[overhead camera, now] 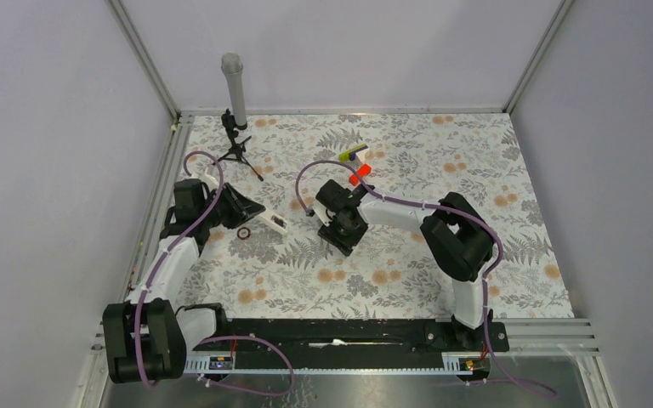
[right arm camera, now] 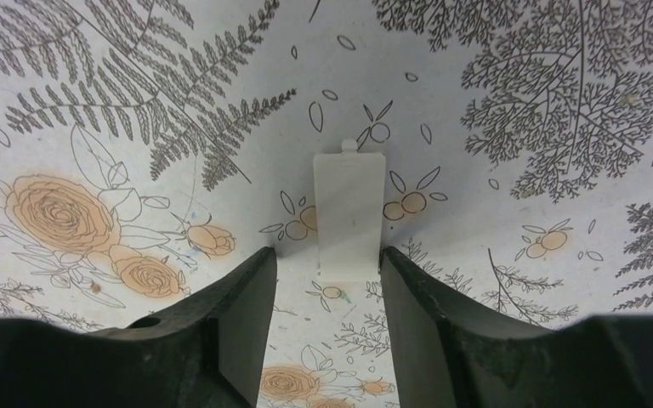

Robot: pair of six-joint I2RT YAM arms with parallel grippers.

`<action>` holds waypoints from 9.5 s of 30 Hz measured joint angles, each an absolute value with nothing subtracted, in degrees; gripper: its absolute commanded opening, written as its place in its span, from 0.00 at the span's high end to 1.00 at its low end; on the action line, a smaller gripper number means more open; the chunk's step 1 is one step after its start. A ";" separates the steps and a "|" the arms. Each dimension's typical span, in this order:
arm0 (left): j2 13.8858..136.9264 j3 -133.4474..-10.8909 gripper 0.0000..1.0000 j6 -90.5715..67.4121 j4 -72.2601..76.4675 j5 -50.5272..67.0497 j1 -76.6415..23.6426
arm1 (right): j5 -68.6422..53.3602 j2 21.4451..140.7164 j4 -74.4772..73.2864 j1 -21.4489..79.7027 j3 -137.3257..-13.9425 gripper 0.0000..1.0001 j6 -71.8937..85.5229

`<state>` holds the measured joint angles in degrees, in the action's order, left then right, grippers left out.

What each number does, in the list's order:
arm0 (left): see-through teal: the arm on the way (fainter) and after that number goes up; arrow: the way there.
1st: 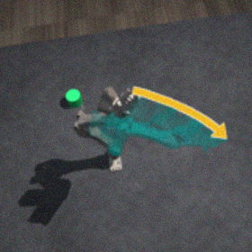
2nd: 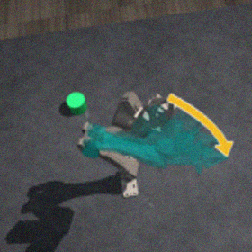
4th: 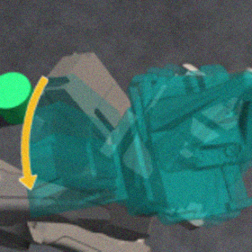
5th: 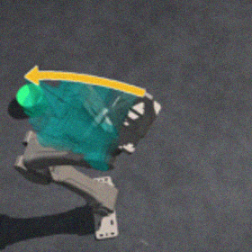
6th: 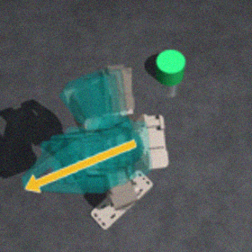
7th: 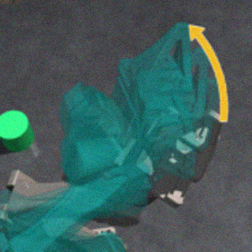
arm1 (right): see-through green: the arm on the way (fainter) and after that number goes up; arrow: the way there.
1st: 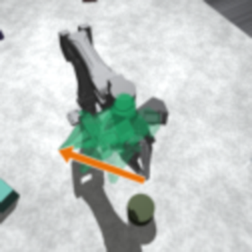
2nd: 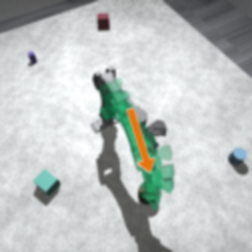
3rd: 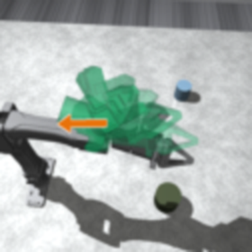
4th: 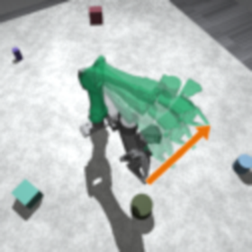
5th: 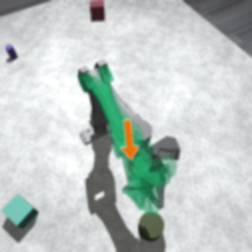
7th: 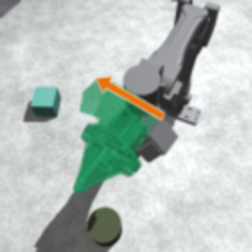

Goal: Load the batteries into the remote control

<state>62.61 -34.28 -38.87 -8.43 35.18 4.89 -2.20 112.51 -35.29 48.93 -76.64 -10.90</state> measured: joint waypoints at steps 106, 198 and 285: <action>82.37 -35.75 1.00 -54.76 24.01 39.13 -24.64 | -4.93 93.51 -40.88 49.01 -74.35 0.69 -4.99; 72.58 -46.37 1.00 -81.67 23.44 49.50 -14.83 | -6.31 67.22 7.29 41.52 -51.09 0.31 65.69; 64.86 -55.77 0.90 -50.41 3.60 70.30 -8.64 | -53.95 84.55 13.78 38.79 -65.82 0.61 33.32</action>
<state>64.86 -55.77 -50.41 3.60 70.30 -8.64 -53.95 84.55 13.78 38.79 -65.82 33.32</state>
